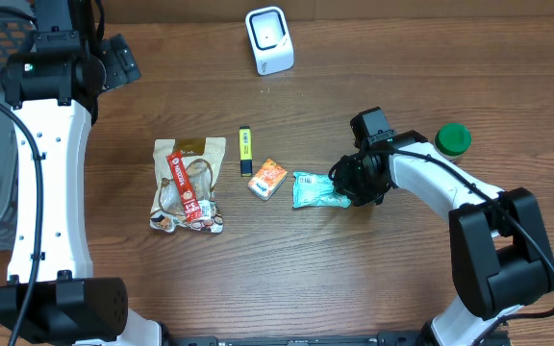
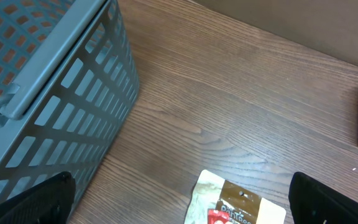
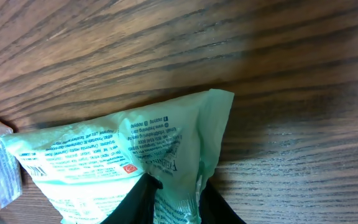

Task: Scan the item barcode
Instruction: 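Close the right gripper on the package corner and lift it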

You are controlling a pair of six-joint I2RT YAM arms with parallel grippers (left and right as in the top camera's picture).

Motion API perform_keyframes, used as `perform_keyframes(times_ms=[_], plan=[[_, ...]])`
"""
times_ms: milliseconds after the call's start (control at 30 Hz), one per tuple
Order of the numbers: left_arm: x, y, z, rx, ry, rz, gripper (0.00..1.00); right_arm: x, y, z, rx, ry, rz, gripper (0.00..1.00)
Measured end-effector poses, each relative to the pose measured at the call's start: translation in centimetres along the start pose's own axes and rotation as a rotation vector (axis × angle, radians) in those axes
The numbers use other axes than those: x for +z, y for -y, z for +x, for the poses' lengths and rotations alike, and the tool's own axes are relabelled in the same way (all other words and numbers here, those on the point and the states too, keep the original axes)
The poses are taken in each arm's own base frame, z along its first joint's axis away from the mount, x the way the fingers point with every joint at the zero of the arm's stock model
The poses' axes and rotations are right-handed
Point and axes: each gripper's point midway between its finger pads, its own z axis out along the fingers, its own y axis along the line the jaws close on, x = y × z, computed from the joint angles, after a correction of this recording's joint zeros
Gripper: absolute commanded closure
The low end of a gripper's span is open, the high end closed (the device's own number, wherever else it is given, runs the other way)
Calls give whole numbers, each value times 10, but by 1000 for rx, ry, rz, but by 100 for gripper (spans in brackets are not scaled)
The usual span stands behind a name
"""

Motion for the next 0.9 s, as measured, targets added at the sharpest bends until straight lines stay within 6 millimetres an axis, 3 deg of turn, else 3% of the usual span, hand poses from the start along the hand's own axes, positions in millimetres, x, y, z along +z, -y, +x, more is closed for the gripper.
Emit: perform_keyframes(times_ms=[167, 500, 667, 767, 900], plan=[[0, 0, 0, 0, 0, 0, 0, -1, -1, 0, -5, -1, -6, 96], [0, 0, 0, 0, 0, 0, 0, -3, -2, 0, -29, -15, -31, 97], [0, 0, 0, 0, 0, 0, 0, -8, -5, 7, -120, -88, -143, 96], [0, 0, 0, 0, 0, 0, 0, -16, -11, 11, -192, -126, -251, 96], [0, 0, 0, 0, 0, 0, 0, -45, -22, 14, -265, -110, -380, 96]])
